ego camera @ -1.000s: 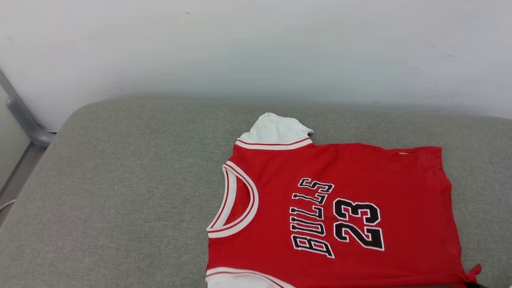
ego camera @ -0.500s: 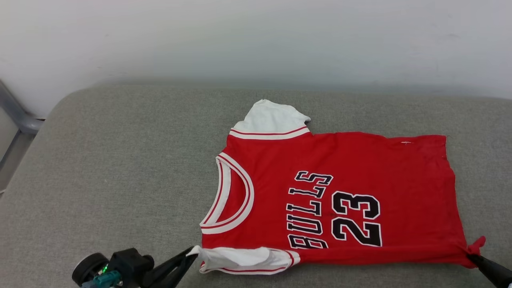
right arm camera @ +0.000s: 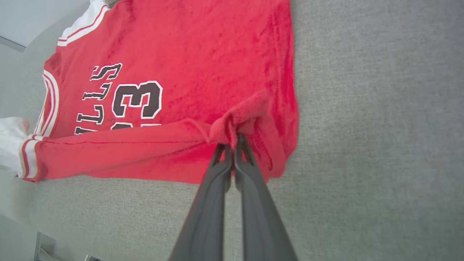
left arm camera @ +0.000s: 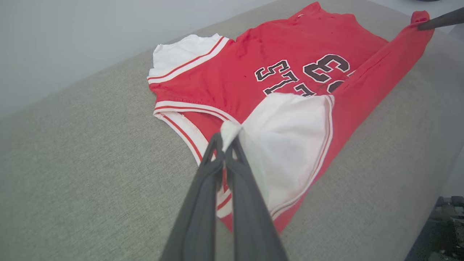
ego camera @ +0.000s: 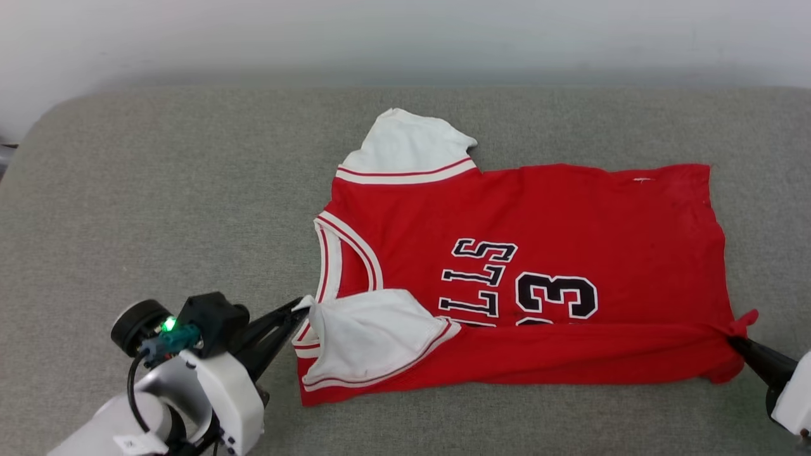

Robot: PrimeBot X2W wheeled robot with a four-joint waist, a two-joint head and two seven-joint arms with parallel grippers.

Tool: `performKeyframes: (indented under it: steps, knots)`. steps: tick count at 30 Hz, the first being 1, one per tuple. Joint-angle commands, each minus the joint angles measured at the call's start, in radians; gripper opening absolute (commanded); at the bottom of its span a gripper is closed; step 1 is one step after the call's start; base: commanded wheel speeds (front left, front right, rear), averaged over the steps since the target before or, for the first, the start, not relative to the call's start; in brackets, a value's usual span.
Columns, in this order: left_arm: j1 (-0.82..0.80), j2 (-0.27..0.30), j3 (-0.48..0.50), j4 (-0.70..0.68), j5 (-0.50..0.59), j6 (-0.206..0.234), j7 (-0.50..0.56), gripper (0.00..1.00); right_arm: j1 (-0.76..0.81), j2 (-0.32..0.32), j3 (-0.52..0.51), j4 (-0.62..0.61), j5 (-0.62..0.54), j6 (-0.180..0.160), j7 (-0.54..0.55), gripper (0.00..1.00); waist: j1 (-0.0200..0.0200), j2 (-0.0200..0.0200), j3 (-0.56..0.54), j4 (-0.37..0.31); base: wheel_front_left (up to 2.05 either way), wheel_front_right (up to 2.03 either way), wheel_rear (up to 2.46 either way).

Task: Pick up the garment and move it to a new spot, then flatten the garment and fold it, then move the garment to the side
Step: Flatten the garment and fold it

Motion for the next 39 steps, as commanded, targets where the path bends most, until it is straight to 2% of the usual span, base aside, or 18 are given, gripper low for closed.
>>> performKeyframes:
  steps: [1,16,17,18,19,28,36,39]
  knots:
    - [-0.022,-0.007,-0.001,0.012,0.005,-0.006,0.004,0.00,-0.020,0.005,0.004,0.007,-0.007,-0.001,0.001,0.00,-0.0002,0.0000,0.016,-0.007,0.00,0.00,0.00]
    - [-0.190,-0.073,-0.089,0.238,0.036,-0.041,0.048,0.00,-0.135,-0.003,0.040,0.125,-0.070,-0.001,-0.002,0.00,-0.0002,0.0000,0.077,-0.014,0.00,0.00,0.00]
    - [-0.196,-0.080,-0.094,0.254,0.038,-0.042,0.050,0.08,-0.142,0.000,0.040,0.134,-0.075,-0.001,0.004,0.00,-0.0002,0.0000,0.080,-0.014,0.00,0.00,0.00]
    - [-0.202,-0.088,-0.097,0.268,0.044,-0.041,0.048,1.00,-0.148,0.002,0.042,0.139,-0.082,-0.001,0.003,0.86,-0.0002,0.0000,0.082,-0.014,0.00,0.00,0.00]
    - [-0.209,-0.097,-0.099,0.280,0.050,-0.037,0.040,1.00,-0.155,0.004,0.044,0.143,-0.088,-0.001,0.004,1.00,-0.0002,0.0000,0.083,-0.013,0.00,0.00,0.00]
    - [-0.206,-0.170,-0.069,0.390,0.056,0.034,-0.075,1.00,-0.175,0.002,0.086,0.110,-0.082,-0.001,-0.063,1.00,-0.0002,0.0000,0.044,-0.007,0.00,0.00,0.00]
    - [-0.122,-0.225,0.023,0.366,-0.045,0.119,-0.179,1.00,-0.126,-0.052,0.181,0.004,-0.217,-0.001,-0.176,1.00,-0.0002,0.0000,-0.029,0.002,0.00,0.00,0.00]
    - [-0.080,-0.221,0.039,0.333,-0.042,0.169,-0.197,1.00,-0.096,-0.053,0.192,-0.029,-0.277,-0.001,-0.190,1.00,-0.0002,0.0000,-0.052,0.007,0.00,0.00,0.00]
